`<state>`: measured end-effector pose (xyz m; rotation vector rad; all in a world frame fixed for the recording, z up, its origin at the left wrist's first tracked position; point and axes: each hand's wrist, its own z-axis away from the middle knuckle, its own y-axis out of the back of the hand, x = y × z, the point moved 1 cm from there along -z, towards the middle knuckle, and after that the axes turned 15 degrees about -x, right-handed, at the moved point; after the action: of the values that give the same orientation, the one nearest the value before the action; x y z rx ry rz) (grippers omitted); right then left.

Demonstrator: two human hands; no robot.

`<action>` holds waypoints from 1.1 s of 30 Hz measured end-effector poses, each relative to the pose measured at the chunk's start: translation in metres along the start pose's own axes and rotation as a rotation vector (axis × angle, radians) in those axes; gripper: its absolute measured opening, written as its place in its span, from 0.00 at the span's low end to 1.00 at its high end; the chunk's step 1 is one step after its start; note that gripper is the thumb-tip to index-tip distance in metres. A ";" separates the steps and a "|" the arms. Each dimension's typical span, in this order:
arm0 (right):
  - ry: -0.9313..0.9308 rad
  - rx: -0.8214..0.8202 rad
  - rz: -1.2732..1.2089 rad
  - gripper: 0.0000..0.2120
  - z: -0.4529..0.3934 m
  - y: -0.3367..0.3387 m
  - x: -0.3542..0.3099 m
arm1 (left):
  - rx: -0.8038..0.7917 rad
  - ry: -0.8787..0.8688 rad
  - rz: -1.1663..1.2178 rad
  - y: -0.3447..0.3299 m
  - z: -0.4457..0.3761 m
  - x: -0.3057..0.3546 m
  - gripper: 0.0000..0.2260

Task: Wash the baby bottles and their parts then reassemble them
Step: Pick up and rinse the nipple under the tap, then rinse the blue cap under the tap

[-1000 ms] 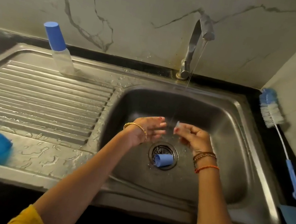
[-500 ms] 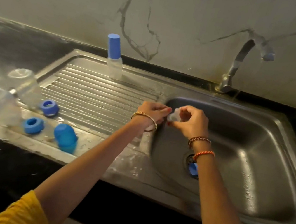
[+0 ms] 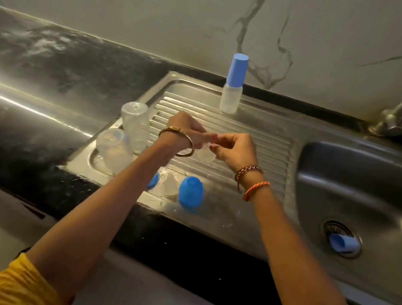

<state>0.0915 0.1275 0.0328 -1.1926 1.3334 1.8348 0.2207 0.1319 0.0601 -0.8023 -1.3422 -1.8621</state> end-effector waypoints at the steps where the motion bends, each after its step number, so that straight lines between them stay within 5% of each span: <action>1: -0.031 -0.010 0.014 0.09 -0.003 -0.009 0.001 | -0.008 0.006 -0.024 0.001 0.000 -0.007 0.11; 7: -0.149 -0.064 0.002 0.09 -0.016 -0.040 0.010 | 0.041 0.061 -0.057 0.005 -0.002 -0.033 0.09; 25: -0.127 -0.076 0.056 0.08 -0.029 -0.039 0.012 | 0.039 0.056 -0.214 0.011 -0.005 -0.038 0.11; 33: -0.015 0.187 0.031 0.09 0.001 0.038 0.016 | 0.073 -0.167 -0.306 -0.034 -0.010 0.034 0.10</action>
<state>0.0524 0.1144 0.0346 -1.0637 1.4861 1.6944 0.1726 0.1235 0.0672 -0.7626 -1.7076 -1.9979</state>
